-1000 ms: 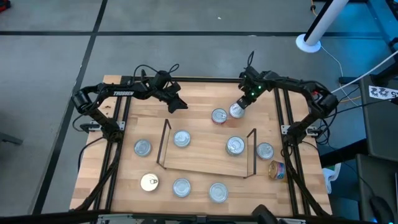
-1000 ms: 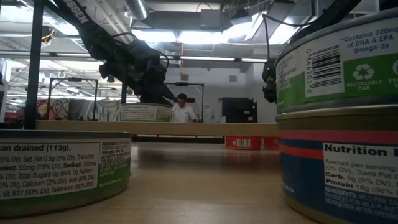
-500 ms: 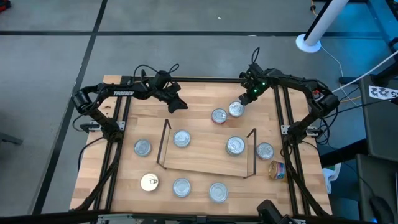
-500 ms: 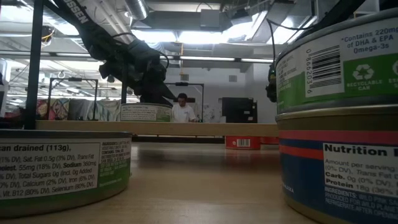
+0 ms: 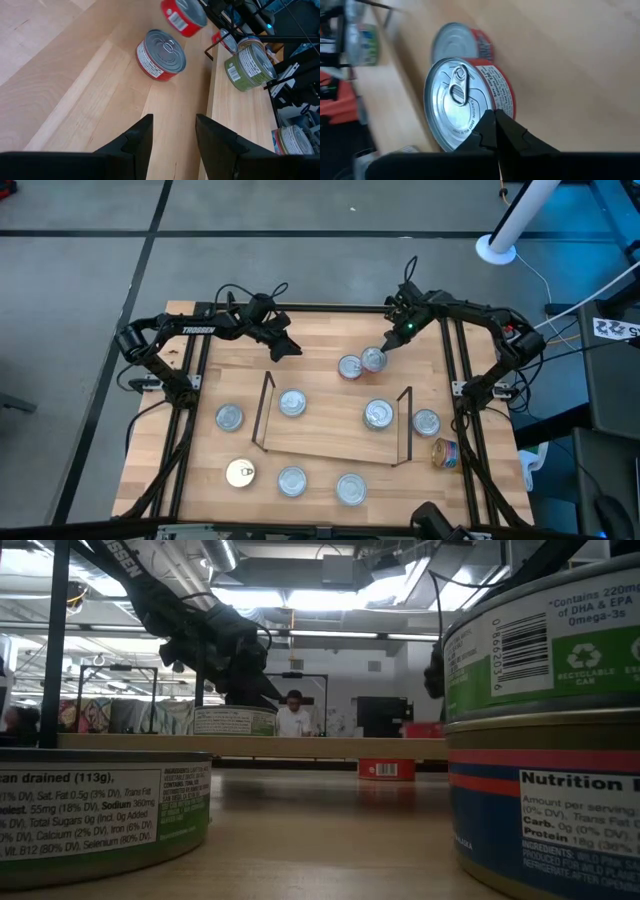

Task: Stack canned seafood by type on shelf
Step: Put the red tuna can on the shelf

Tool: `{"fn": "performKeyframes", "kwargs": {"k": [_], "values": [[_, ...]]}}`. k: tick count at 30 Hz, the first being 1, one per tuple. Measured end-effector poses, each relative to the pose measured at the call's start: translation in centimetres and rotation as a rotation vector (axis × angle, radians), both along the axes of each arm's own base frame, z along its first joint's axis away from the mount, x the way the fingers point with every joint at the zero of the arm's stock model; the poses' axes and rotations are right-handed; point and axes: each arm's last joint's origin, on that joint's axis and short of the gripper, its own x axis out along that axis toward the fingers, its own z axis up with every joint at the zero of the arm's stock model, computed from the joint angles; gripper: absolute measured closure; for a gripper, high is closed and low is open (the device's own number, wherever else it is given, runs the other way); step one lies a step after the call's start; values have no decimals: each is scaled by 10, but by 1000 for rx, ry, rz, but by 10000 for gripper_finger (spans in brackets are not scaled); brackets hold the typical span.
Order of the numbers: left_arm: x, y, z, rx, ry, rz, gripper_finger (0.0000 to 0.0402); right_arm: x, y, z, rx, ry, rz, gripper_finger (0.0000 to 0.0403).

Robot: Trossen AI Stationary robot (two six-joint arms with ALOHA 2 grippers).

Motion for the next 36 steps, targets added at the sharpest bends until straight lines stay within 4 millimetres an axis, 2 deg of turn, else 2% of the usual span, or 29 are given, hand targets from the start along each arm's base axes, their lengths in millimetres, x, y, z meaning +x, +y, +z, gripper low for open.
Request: {"fn": "performKeyframes", "kwargs": {"k": [6,10,17,24,36], "values": [[0,0,0,0,0,0,259,1,2,2,71,-52,-1,403],[0,0,0,0,0,0,259,9,9,2,93,-60,31,403],[0,0,0,0,0,0,259,33,34,3,101,-59,131,403],[0,0,0,0,0,0,259,60,52,7,81,-133,191,403],[0,0,0,0,0,0,259,85,94,8,87,-115,308,403]]}}
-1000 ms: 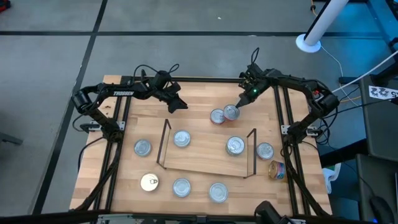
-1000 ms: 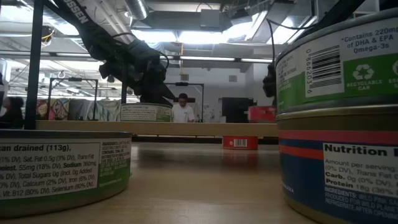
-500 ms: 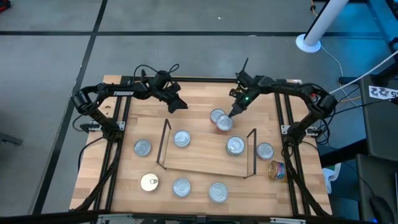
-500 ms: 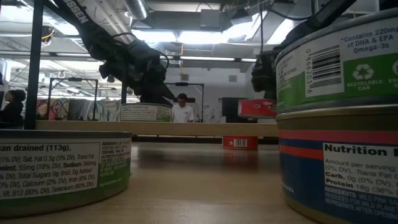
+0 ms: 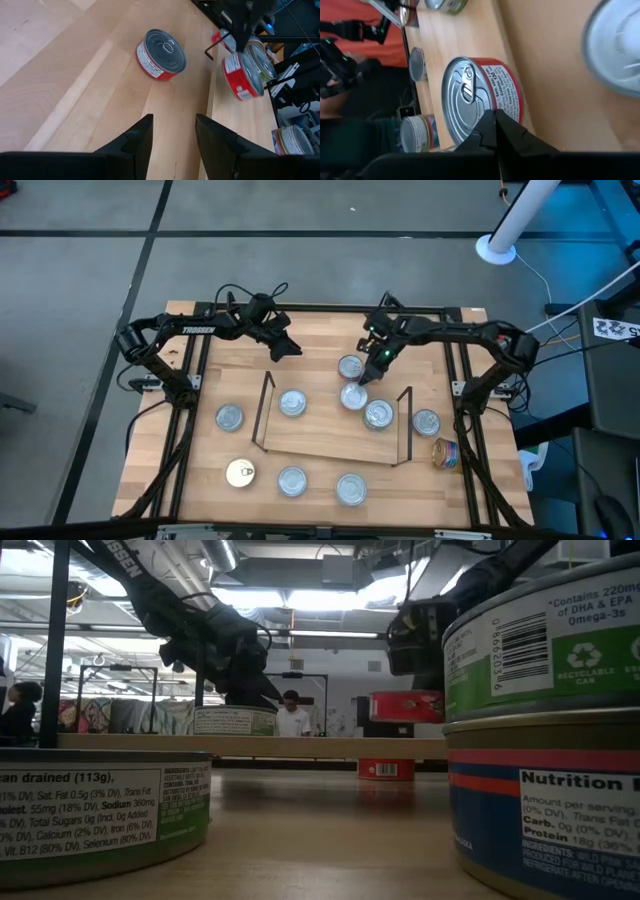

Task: Stack canned seafood by type on shelf
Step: Put the red tuna can on the shelf

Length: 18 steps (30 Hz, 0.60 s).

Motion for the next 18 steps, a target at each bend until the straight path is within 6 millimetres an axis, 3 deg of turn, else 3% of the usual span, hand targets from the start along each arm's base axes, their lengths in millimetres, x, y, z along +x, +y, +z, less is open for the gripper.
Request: {"fn": "performKeyframes", "kwargs": {"k": [18], "values": [[0,0,0,0,0,0,259,18,49,-2,-124,33,119,403]]}}
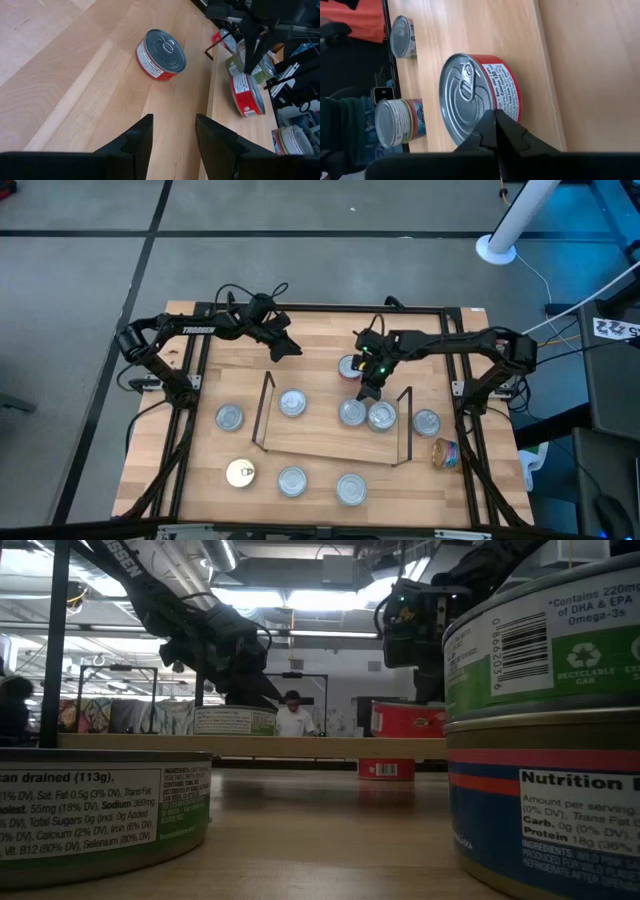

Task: Stack canned seafood by type on shelf
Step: Put the red tuna can on the shelf, then stack the red tuna can on top of the red tuna can on the shelf

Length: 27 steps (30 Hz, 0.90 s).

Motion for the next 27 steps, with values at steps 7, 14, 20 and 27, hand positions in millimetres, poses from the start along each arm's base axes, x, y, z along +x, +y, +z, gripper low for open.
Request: {"fn": "performKeyframes", "kwargs": {"k": [7,14,20,27], "values": [[0,0,0,0,0,0,259,0,0,-1,-29,9,-11,401],[0,0,0,0,0,0,259,0,-1,-1,-68,21,-30,371],[0,0,0,0,0,0,259,0,-1,-1,-77,22,-35,305],[0,0,0,0,0,0,259,2,-3,-1,-126,13,-58,241]]}}
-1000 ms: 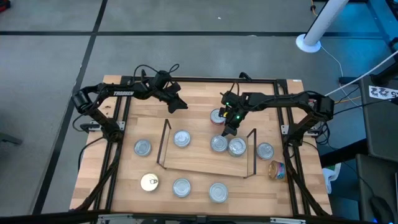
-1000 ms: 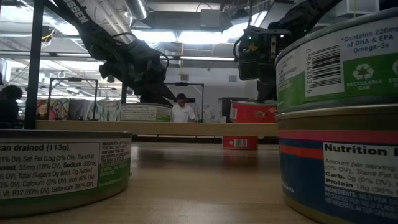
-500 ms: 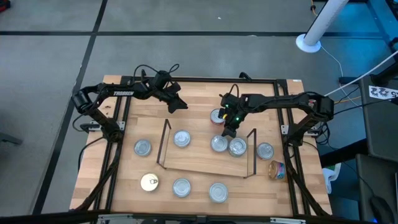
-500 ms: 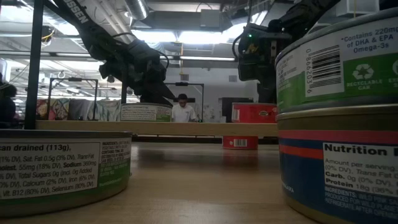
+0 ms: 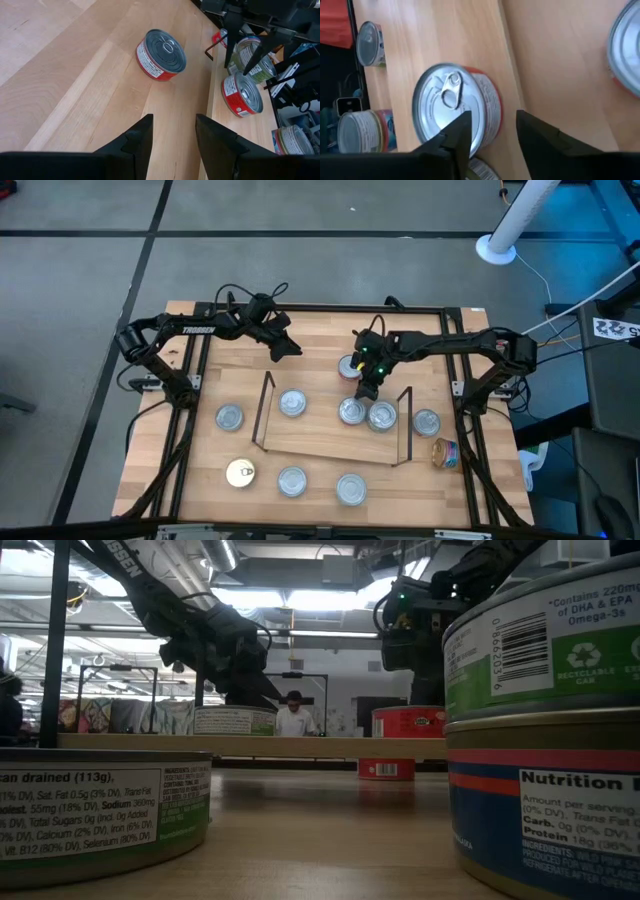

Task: Stack canned seafood by type on shelf
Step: Stack the red tuna can on top of the red tuna can on the shelf

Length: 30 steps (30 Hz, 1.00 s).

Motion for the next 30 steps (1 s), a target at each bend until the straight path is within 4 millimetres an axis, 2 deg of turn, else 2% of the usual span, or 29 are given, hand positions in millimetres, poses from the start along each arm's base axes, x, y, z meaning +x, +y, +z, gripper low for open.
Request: {"fn": "performKeyframes", "kwargs": {"k": [3,10,17,20,23,30], "values": [[0,0,0,0,0,0,259,4,-1,5,-9,-26,0,231],[0,0,0,0,0,0,259,18,-8,35,-53,-121,-3,232],[0,0,0,0,0,0,259,21,-29,52,-254,-115,-147,232],[0,0,0,0,0,0,259,15,-46,50,-321,-74,-235,232],[0,0,0,0,0,0,259,6,-62,46,-317,-22,-289,232],[0,0,0,2,-2,0,259,-4,-94,18,-266,124,-366,233]]}}
